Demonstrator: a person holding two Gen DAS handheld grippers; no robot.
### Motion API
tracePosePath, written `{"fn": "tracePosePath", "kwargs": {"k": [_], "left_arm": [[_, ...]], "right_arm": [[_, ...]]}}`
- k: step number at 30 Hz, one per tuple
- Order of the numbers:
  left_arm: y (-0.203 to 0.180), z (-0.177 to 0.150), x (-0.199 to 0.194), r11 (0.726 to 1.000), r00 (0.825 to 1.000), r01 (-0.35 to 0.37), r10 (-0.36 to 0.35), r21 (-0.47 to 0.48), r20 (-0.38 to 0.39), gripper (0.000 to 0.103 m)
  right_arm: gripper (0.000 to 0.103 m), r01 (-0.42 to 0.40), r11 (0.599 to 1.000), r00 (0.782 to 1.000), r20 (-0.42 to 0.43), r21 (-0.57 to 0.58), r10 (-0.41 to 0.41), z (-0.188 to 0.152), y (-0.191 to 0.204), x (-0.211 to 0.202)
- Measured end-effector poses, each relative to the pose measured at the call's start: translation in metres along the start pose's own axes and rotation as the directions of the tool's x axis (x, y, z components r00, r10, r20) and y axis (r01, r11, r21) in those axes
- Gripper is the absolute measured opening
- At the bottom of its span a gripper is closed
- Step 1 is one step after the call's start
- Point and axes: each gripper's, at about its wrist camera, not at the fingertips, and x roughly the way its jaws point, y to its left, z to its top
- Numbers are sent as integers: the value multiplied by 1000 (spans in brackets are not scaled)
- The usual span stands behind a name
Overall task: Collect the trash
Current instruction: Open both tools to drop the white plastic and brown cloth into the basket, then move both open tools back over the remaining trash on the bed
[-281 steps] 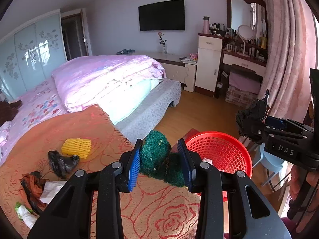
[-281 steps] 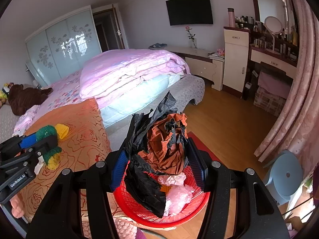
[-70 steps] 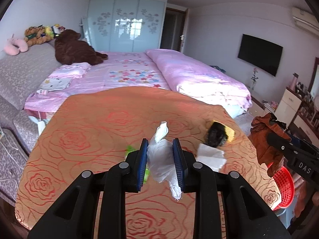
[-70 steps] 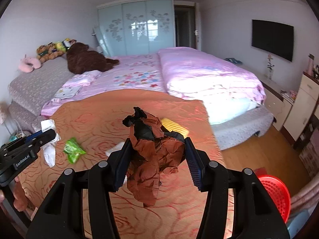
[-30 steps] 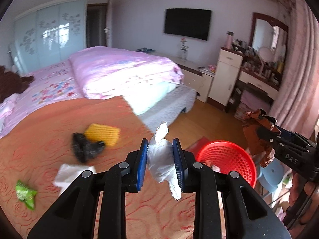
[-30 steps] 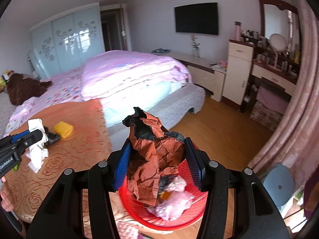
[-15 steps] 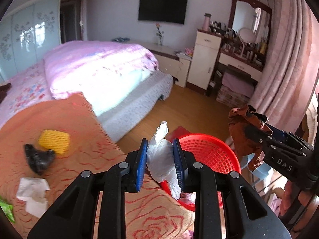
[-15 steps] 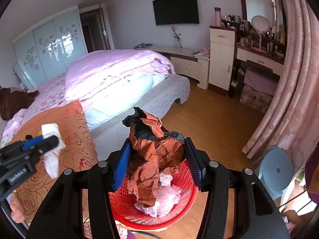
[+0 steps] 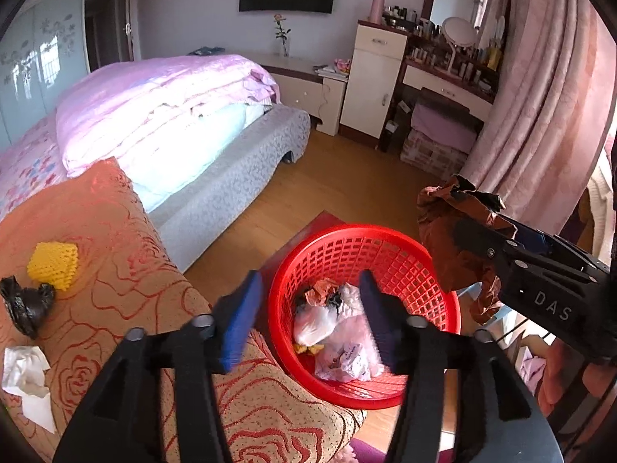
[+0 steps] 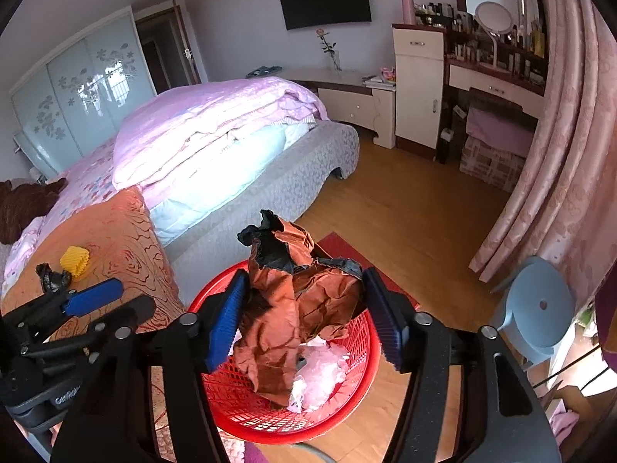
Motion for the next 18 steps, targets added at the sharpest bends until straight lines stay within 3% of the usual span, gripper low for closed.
{"fn": "tracePosePath", "kwargs": {"k": [5,18], "left_arm": [[5,-3,-4,1000,1000,-14,14,-12,12,65],[20,-8,-29,996,994,-80,84,-48,76,73]], "right_arm": [[72,10,1000,1000,5,15,-10,-1,-3,0],[72,14,1000,1000,20,-16,-14,-3,3,-3]]}}
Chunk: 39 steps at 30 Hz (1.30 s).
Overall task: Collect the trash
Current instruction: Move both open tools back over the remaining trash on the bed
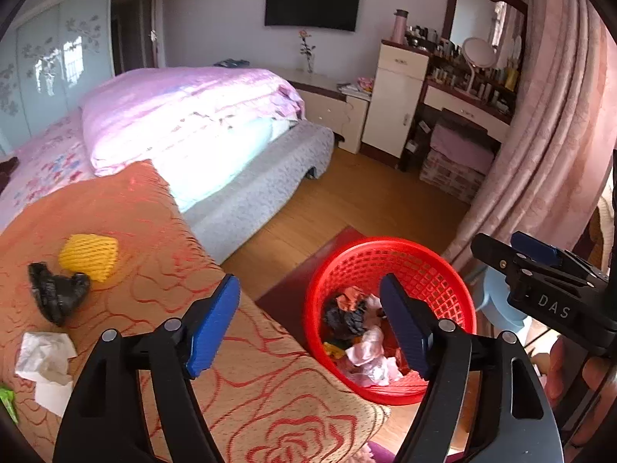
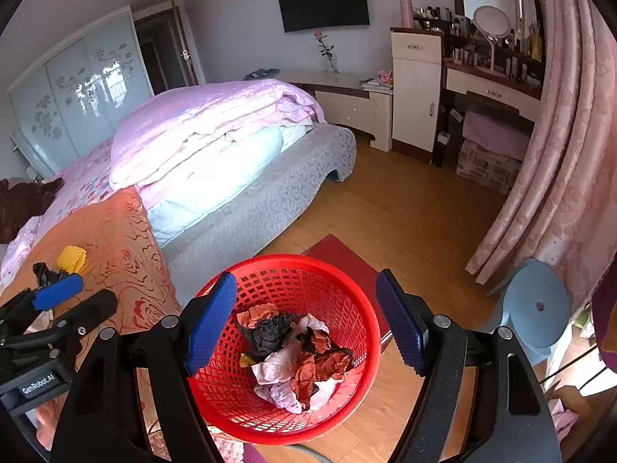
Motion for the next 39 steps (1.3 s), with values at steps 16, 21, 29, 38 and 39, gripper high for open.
{"fn": "tracePosePath", "kwargs": {"k": [16,21,29,38,39], "left_arm": [[41,-14,-45,982,980,-176,181,-62,77,74],[62,-17,-58,972,973,-205,215,-116,79,74],[106,-31,-81,937,952,-278,299,-213,70,74],[193,-70,-114,837,914,-367,406,-406,10,74],[203,-76,-119,821,907,-380,421,-425,4,74]], "right_arm": [[74,-93,988,994,50,-124,100,-9,45,-16],[74,-121,978,990,49,-168,130,-12,65,-22],[74,-162,962,985,25,-222,172,-15,93,-25],[74,-204,940,976,11,-272,215,-17,123,-29],[74,-211,937,975,6,-278,221,-17,127,-28]]}}
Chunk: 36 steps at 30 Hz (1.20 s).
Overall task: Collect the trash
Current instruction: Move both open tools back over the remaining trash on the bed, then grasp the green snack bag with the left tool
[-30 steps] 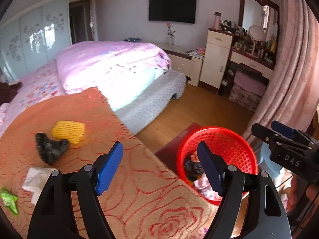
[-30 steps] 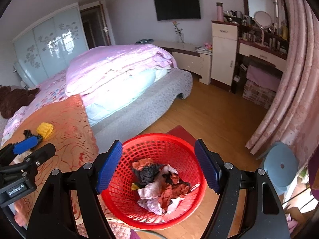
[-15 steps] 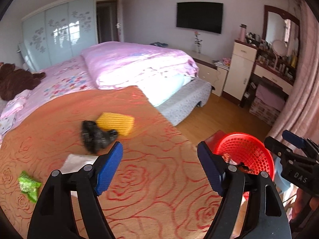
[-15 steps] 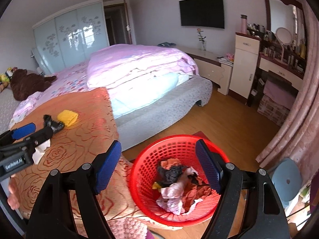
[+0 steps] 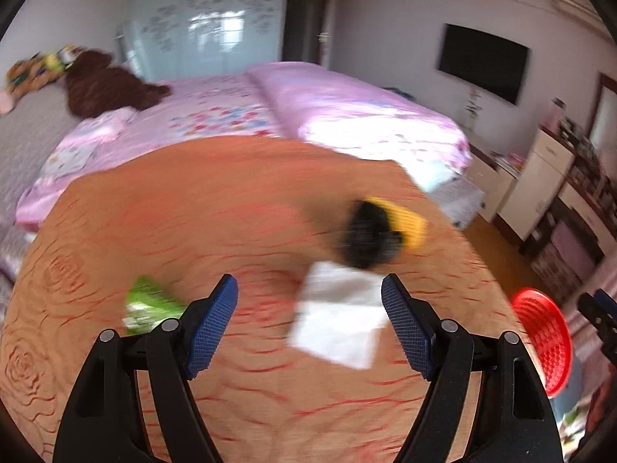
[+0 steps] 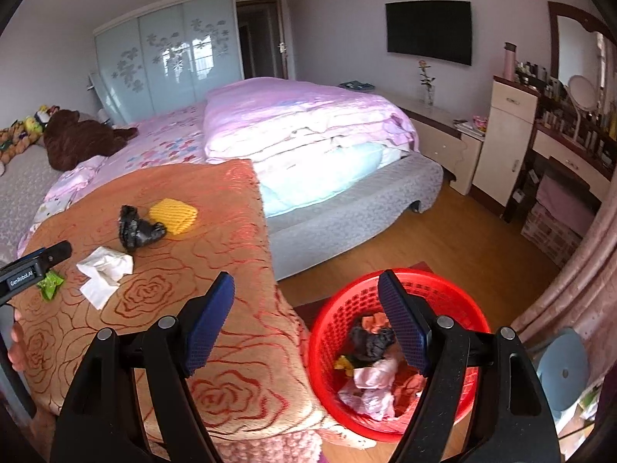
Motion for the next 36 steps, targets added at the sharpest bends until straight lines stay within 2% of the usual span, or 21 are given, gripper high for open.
{"fn": "tracePosePath", "kwargs": {"k": [5,10,12,17,20,21,24,29,36], "left_arm": [[58,-10,-2,995,998,-67,68,-75,6,74],[95,-14,8,989,998,-52,47,-140,-33,74],[96,-14,13,990,999,-41,36,-133,-39,74],[102,-19,28,987,994,-76,64,-144,-85,73],[107,-21,31,984,993,-73,58,-164,-99,63],[107,-20,31,984,994,-67,51,-164,-100,55],[109,-20,32,983,994,-68,51,-171,-101,48],[108,-21,31,982,994,-69,53,-178,-94,44],[104,-24,30,983,994,-72,57,-167,-90,44]], "right_arm": [[74,-31,999,999,-17,-26,30,0,16,7],[74,-52,997,998,-37,-53,50,-1,31,15],[74,-63,996,997,-45,-63,60,-1,37,17],[74,-84,993,995,-53,-87,80,0,49,19],[74,-94,991,994,-60,-95,89,2,55,23],[74,-97,990,994,-61,-98,91,3,57,24],[74,-113,987,992,-66,-111,106,6,68,28],[74,-164,978,985,-83,-128,154,16,93,43],[74,-243,955,968,-110,-168,227,39,139,77]]}}
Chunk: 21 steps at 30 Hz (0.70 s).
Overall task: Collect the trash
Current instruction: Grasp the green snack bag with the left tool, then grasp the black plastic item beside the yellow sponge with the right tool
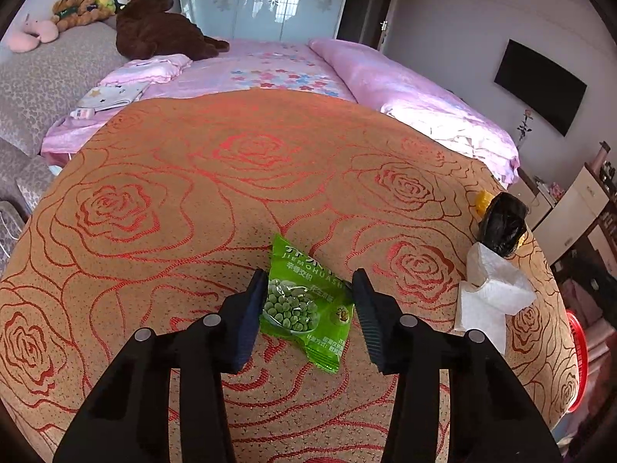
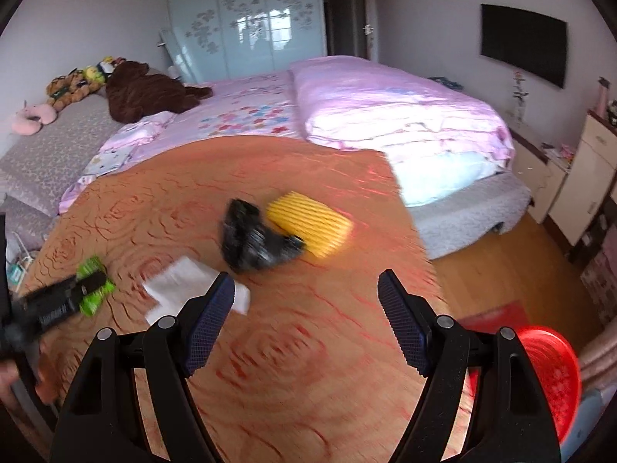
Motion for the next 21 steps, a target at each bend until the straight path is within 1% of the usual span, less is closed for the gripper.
{"fn": "tracePosePath", "kwargs": {"k": [3,5,9,11,13,15,18,21], "left_arm": [[1,0,-1,1000,1000,8,-8,-7,1,44],[2,-1,-1,1000,1000,11,-11,-9,2,44],[2,-1,-1,1000,1000,15,-15,-11,3,44],[3,-1,-1,1000,1000,19,-19,-14,4,44],[3,-1,-1,1000,1000,21,-21,-16,4,44],[3,0,-1,1000,1000,24,-24,-18,5,44],[4,-1,-2,1000,1000,25,-25,-18,5,44],[4,-1,-2,1000,1000,24,-24,-17,5,44]], "right_arm": [[74,-25,1000,1000,-15,-13,25,13,11,19],[74,-28,999,999,-26,-32,27,20,20,33],[74,-52,997,996,-71,-49,49,31,33,60],[73,-42,997,996,-85,-63,37,32,36,69],[67,-35,996,995,-100,-76,27,32,40,78],[56,-30,995,994,-112,-98,19,31,45,85],[48,-11,992,994,-106,-126,-2,27,51,88],[41,3,989,995,-100,-146,-18,24,53,87]]}}
